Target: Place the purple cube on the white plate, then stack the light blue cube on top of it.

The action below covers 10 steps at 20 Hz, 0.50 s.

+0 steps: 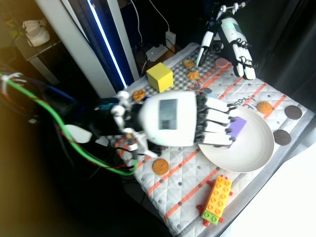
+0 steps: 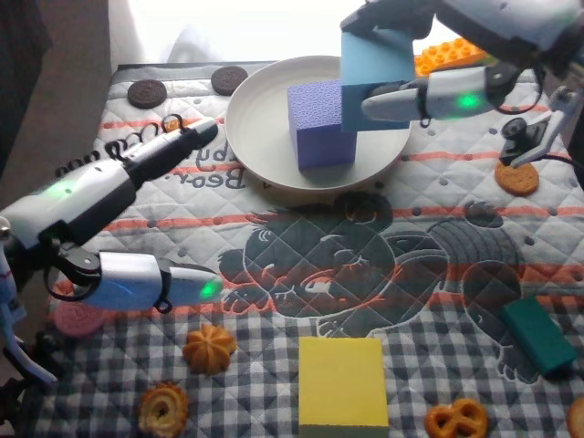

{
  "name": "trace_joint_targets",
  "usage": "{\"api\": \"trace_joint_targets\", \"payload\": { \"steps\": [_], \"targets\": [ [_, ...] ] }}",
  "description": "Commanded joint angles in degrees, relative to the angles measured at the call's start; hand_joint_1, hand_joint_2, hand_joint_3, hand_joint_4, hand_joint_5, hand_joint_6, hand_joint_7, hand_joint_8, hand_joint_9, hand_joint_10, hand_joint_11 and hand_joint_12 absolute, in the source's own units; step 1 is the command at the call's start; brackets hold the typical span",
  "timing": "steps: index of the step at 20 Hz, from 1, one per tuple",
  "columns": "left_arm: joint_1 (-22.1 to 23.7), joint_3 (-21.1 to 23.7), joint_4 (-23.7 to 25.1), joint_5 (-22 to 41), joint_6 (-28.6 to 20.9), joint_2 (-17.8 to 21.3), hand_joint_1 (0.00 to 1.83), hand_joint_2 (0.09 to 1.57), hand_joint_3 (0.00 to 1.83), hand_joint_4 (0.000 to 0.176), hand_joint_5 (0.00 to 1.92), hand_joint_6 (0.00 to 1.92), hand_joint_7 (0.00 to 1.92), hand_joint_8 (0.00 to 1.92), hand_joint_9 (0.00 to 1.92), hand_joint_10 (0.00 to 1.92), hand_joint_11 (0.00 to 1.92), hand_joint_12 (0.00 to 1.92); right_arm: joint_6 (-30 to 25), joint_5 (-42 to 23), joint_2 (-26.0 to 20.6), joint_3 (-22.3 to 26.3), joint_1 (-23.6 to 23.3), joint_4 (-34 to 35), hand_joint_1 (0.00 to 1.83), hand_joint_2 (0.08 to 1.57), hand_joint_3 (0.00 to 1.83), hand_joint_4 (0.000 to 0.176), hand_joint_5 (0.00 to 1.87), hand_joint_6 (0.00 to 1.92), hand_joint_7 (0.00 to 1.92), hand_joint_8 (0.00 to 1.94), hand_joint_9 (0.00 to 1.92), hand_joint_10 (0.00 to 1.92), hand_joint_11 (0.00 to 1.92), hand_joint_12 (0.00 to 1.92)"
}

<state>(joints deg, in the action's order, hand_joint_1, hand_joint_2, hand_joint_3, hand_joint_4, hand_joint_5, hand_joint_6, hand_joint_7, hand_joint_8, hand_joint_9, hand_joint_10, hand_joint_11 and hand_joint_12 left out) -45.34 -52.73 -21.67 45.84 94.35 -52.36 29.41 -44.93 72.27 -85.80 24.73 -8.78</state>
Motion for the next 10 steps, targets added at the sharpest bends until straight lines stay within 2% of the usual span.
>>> {"api": "trace_joint_targets", "payload": {
  "steps": [1, 3, 4, 5, 6, 7, 8, 10],
  "targets": [
    [0.53, -0.15, 0.96, 6.36, -0.43, 0.17, 0.87, 0.86, 0.0, 0.176, 0.0, 0.0, 0.0, 0.0, 0.02, 0.0, 0.0, 0.0, -0.31, -6.38, 0.12, -0.65, -1.21, 1.77, 1.22, 1.1, 0.0, 0.036, 1.01, 0.93, 1.0, 0.99, 0.93, 0.87, 0.74, 1.48],
    [0.52, -0.17, 0.98, 6.37, -0.47, 0.16, 0.87, 0.86, 0.0, 0.176, 0.0, 0.0, 0.0, 0.0, 0.03, 0.0, 0.0, 0.0, -0.31, -5.99, 1.83, -1.91, -2.31, 1.87, 1.22, 1.11, 0.0, 0.032, 0.98, 0.96, 1.01, 0.99, 0.93, 0.85, 0.74, 1.44],
    [0.52, -0.18, 1.0, 6.37, -0.52, 0.15, 0.83, 0.87, 0.0, 0.176, 0.0, 0.0, 0.0, 0.0, 0.01, 0.0, 0.0, 0.0, -0.31, -5.81, 2.21, -2.26, -2.7, 1.86, 1.22, 1.12, 0.0, 0.005, 0.97, 0.94, 0.99, 1.06, 0.94, 0.9, 0.78, 1.45],
    [0.56, -0.4, 1.18, 6.37, -0.89, -0.1, 0.78, 0.88, 0.01, 0.176, 0.0, 0.0, 0.0, 0.0, 0.01, 0.0, 0.0, 0.0, -0.31, -5.69, 3.15, -3.1, -3.62, 1.87, 1.22, 1.11, 0.0, 0.001, 0.98, 0.91, 1.01, 1.04, 0.96, 0.94, 0.82, 1.45],
    [0.56, -0.47, 1.21, 6.37, -1.01, -0.18, 0.78, 0.88, 0.01, 0.176, 0.0, 0.0, 0.0, 0.0, 0.01, 0.0, 0.0, 0.0, -0.31, -5.69, 3.34, -3.24, -3.74, 1.88, 1.22, 1.11, 0.0, 0.001, 0.98, 0.91, 1.01, 1.04, 0.96, 0.94, 0.82, 1.45],
    [0.55, -0.7, 1.34, 6.29, -1.51, -0.38, 0.78, 0.88, 0.0, 0.176, 0.0, 0.0, 0.0, 0.0, 0.01, 0.0, 0.0, 0.0, -0.31, -5.68, 3.86, -3.61, -3.94, 1.88, 1.22, 1.11, 0.0, 0.015, 0.98, 0.93, 1.02, 1.0, 0.97, 0.88, 0.83, 1.37],
    [0.55, -1.01, 1.67, 6.09, -2.25, -0.57, 0.78, 0.87, 0.0, 0.176, 0.01, 0.0, 0.0, 0.0, 0.0, 0.0, 0.0, 0.0, -0.29, -5.51, 4.56, -4.05, -3.97, 1.86, 1.23, 1.1, 0.0, 0.0, 0.99, 0.9, 1.05, 0.99, 1.0, 0.87, 0.87, 1.36],
    [0.69, -1.43, 2.17, 5.88, -3.27, -0.77, 0.79, 0.87, 0.0, 0.176, 0.02, 0.01, 0.0, 0.0, 0.0, 0.0, 0.0, 0.0, -0.26, -5.46, 5.61, -4.85, -3.97, 1.87, 1.25, 1.09, 0.0, 0.0, 0.99, 0.85, 1.1, 0.96, 1.07, 0.94, 0.94, 1.41]
  ]
}}
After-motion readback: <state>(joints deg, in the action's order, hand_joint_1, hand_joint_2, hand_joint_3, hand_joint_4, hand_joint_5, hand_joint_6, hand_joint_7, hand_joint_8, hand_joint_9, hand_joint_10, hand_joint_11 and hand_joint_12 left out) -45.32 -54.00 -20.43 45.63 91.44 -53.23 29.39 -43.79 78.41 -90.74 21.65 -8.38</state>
